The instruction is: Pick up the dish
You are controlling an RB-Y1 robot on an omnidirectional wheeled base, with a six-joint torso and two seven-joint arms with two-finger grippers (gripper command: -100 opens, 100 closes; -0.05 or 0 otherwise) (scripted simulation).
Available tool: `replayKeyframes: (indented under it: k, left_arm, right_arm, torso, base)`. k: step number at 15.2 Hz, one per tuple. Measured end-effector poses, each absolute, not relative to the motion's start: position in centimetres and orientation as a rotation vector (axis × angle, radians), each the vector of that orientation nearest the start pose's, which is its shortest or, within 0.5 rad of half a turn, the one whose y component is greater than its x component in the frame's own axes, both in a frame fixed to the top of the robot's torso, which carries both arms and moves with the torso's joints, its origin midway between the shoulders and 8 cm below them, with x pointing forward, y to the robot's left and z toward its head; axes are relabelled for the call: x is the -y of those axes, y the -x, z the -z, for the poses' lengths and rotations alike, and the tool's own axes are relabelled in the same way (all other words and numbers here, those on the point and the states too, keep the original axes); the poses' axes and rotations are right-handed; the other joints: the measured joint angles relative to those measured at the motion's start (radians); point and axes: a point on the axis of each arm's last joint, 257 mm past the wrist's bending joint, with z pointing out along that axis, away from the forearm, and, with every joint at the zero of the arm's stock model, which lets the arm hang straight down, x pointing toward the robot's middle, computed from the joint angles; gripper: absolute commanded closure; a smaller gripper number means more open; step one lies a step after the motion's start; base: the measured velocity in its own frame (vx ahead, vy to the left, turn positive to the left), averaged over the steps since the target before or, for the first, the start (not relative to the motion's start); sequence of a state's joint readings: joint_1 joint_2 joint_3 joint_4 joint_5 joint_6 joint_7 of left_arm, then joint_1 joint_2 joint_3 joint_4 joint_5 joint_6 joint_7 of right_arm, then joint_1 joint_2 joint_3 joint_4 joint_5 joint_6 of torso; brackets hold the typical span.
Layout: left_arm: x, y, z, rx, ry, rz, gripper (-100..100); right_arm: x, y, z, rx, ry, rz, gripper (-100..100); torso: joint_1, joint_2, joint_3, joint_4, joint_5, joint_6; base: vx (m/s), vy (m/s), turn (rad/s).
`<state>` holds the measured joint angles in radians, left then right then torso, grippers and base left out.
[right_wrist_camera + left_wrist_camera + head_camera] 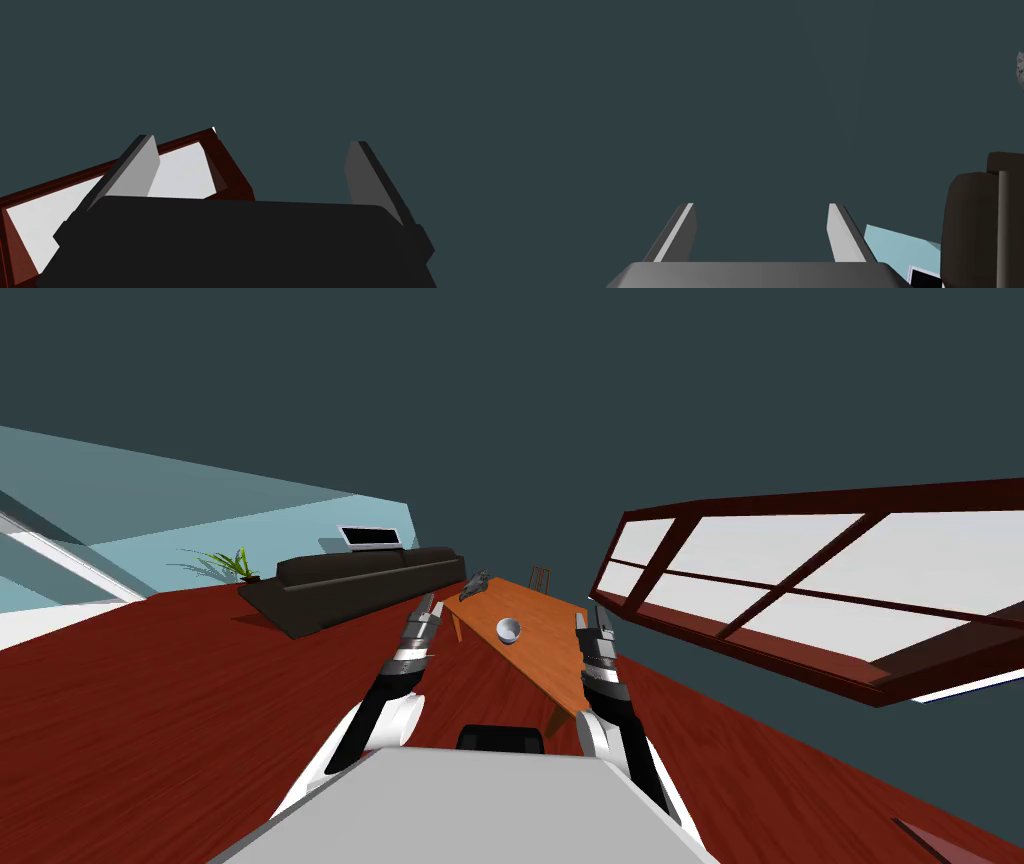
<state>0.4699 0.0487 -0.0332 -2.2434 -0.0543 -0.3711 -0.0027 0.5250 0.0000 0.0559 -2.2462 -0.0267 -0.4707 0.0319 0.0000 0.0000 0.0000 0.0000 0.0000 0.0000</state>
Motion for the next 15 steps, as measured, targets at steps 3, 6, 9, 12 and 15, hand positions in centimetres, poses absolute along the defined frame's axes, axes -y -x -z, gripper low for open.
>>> replayKeyframes:
  k: [3,6,9,12,15]
  left_arm:
    - [-26.0,-39.1,2.4,-0.844,0.707,1.252,-100]
    - [-26.3,-40.3,4.1,-0.905,0.733,1.225,-100]
    - [-26.7,-41.5,5.8,-0.956,0.764,1.198,-100]
    - [-27.3,-43.0,7.5,-1.004,0.801,1.168,-100]
    - [-27.9,-44.4,9.3,-1.055,0.846,1.133,-100]
  right_arm:
    - [26.9,-35.5,0.5,-0.665,-0.739,-1.317,0]
    - [26.9,-35.5,0.5,-0.665,-0.739,-1.317,0]
    - [26.9,-35.5,0.5,-0.665,-0.739,-1.317,0]
    - [26.9,-35.5,0.5,-0.665,-0.739,-1.317,0]
    - [26.9,-35.5,0.5,-0.665,-0.739,-1.317,0]
  torso:
    - [0.003,0.004,0.002,0.001,0.001,0.000]
    - [0.002,0.003,0.001,0.001,0.000,0.000]
    - [0.001,0.001,0.001,0.000,0.000,0.000]
    - [0.000,0.000,0.000,0.000,0.000,0.000]
    - [0.000,0.000,0.000,0.000,0.000,0.000]
  base:
    - [-0.063,0.032,-0.088]
    - [-0.028,0.014,-0.073]
    - [-0.011,-0.001,-0.073]
    - [-0.005,-0.006,-0.081]
    - [-0.003,-0.007,-0.095]
